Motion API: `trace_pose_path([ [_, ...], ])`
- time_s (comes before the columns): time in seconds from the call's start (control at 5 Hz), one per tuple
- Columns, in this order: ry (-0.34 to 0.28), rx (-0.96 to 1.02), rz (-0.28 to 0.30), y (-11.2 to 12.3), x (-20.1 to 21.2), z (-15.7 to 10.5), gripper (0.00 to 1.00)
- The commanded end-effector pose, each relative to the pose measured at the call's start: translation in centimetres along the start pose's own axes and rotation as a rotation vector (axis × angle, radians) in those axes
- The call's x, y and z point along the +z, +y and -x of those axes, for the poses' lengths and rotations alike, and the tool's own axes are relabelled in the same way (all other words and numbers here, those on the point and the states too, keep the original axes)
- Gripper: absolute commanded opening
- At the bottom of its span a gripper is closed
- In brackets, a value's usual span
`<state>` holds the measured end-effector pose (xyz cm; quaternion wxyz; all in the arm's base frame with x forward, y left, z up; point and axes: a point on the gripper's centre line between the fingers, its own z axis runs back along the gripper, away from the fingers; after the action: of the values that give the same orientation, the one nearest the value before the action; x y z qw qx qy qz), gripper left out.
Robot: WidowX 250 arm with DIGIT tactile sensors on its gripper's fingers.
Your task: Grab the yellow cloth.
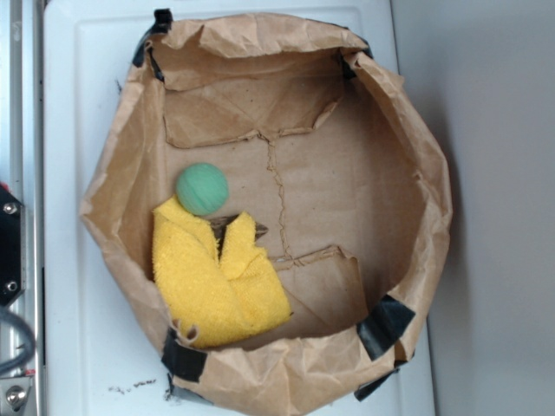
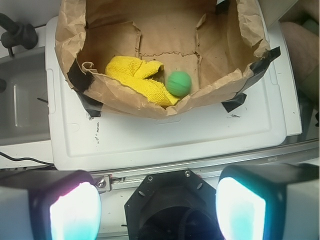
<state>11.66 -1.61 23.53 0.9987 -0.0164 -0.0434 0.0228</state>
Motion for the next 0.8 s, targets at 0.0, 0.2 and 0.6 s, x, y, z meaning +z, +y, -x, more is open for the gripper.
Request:
trace_pose_path([
  [0.0, 0.0, 0.0, 0.0, 0.0, 0.0, 0.0, 1.0],
  [0.2, 0.035, 0.071, 0.029, -1.1, -0.3, -4.0, 1.0],
  [0.6, 0.07, 0.134, 0.061, -0.3, -2.4, -10.7, 1.0],
])
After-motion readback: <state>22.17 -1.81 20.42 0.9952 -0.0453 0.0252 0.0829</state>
